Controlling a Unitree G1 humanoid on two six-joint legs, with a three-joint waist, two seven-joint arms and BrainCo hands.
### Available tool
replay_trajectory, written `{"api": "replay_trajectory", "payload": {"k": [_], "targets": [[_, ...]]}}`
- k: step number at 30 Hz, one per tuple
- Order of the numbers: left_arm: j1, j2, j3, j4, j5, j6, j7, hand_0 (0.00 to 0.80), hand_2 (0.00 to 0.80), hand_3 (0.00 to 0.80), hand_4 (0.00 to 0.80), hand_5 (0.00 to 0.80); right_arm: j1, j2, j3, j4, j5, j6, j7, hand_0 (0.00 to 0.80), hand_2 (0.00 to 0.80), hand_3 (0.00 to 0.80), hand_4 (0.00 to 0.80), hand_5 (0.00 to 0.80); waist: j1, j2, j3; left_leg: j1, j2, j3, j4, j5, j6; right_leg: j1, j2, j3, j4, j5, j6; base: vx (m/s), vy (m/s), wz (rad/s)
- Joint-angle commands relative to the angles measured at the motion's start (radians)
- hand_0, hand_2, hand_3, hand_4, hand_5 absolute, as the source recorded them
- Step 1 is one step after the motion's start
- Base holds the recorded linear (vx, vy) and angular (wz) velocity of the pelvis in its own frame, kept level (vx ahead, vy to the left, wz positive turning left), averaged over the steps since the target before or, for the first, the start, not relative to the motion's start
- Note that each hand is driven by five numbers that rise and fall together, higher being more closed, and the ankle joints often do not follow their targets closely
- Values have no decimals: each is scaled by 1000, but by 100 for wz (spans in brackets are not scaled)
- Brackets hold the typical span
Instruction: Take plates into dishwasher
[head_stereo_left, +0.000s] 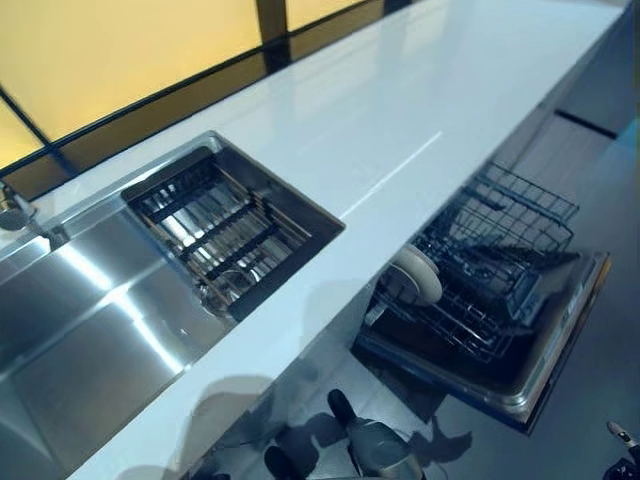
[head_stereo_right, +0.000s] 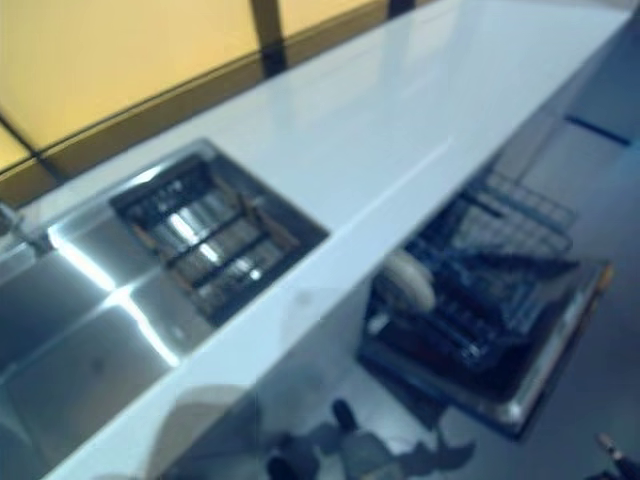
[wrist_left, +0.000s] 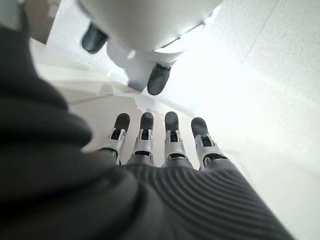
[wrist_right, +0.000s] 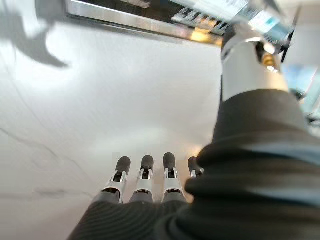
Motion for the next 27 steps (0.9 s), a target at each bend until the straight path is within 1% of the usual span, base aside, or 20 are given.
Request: {"api": "replay_trajectory", "payload": {"k": [1,2,3,4,5,6,7,8,11,14,18,21,27], "targets": [[-259,82,53,-36,-78,-86,45,0,0,0,0,0,-67,-21,-39,-22,127,-85,72,0,0,0,0,0,-48,102,88,72,-26,-48,64,-159,81,46,32,-8,-5,6,17,-28,36,-67],[-262,76,51,-43,-81,-88,40,0,0,0,0,0,-76,-10,-29,-12,151,-95,104,0,0,0,0,0,-48,117,93,70,-29,-50,59,-153,78,46,32,-7,-12,8,17,-16,30,-60],[-261,75,51,-44,-80,-88,39,0,0,0,0,0,-77,-8,-28,-11,151,-100,108,0,0,0,0,0,-48,119,94,69,-29,-50,58,-152,77,46,32,-7,-13,8,17,-4,24,-36],[-259,69,47,-55,-89,-92,33,0,0,0,0,0,-91,12,-9,-8,158,-115,144,0,0,0,0,0,-46,138,99,67,-33,-52,53,-146,75,47,31,-5,-19,8,16,0,0,0],[-256,65,45,-60,-86,-94,30,0,0,0,0,0,-100,23,5,-3,155,-124,167,0,0,0,0,0,-43,148,100,67,-34,-53,50,-143,73,47,31,-6,-22,7,15,4,6,-5],[-254,63,46,-67,-84,-92,25,0,0,0,0,0,-107,28,16,-1,154,-130,198,0,0,0,0,0,-40,155,101,67,-35,-55,48,-141,71,48,30,-7,-23,6,14,11,-8,-15],[-253,62,46,-74,-85,-86,20,0,0,0,0,0,-113,33,27,-2,158,-123,226,0,0,0,0,0,-38,160,101,68,-36,-56,47,-139,71,49,30,-9,-24,5,12,12,-8,-37],[-251,60,47,-76,-79,-85,18,0,0,0,0,0,-117,40,39,-4,154,-132,233,0,0,0,0,0,-35,164,101,69,-36,-56,42,-137,69,50,31,-11,-25,3,13,14,-15,-34],[-243,56,41,-93,-73,-74,7,0,0,0,0,0,-151,70,109,-21,151,-147,308,0,0,0,0,0,-18,173,99,71,-34,-65,30,-123,63,58,33,-23,-28,-2,7,4,-27,5],[-240,52,32,-104,-70,-70,3,0,0,0,0,0,-180,87,168,-51,145,-152,344,0,0,0,0,0,-4,178,94,71,-30,-67,22,-116,58,59,33,-33,-29,-6,3,-14,-28,-11],[-230,50,21,-123,-68,-62,5,0,0,0,0,0,-208,96,237,-125,134,-145,366,0,0,0,0,0,12,177,92,68,-28,-73,26,-115,55,61,32,-47,-28,-10,-1,-22,-36,20],[-215,50,11,-137,-67,-59,6,0,0,0,0,0,-222,96,285,-193,105,-127,374,0,0,0,0,0,24,175,88,63,-28,-77,34,-119,55,64,31,-55,-28,-14,-4,4,-28,30],[-187,47,2,-164,-45,-50,10,0,0,0,0,0,-233,97,359,-341,47,-88,375,0,0,0,0,0,43,167,80,66,-29,-88,32,-115,53,77,31,-63,-29,-19,-5,21,-22,-6]]}}
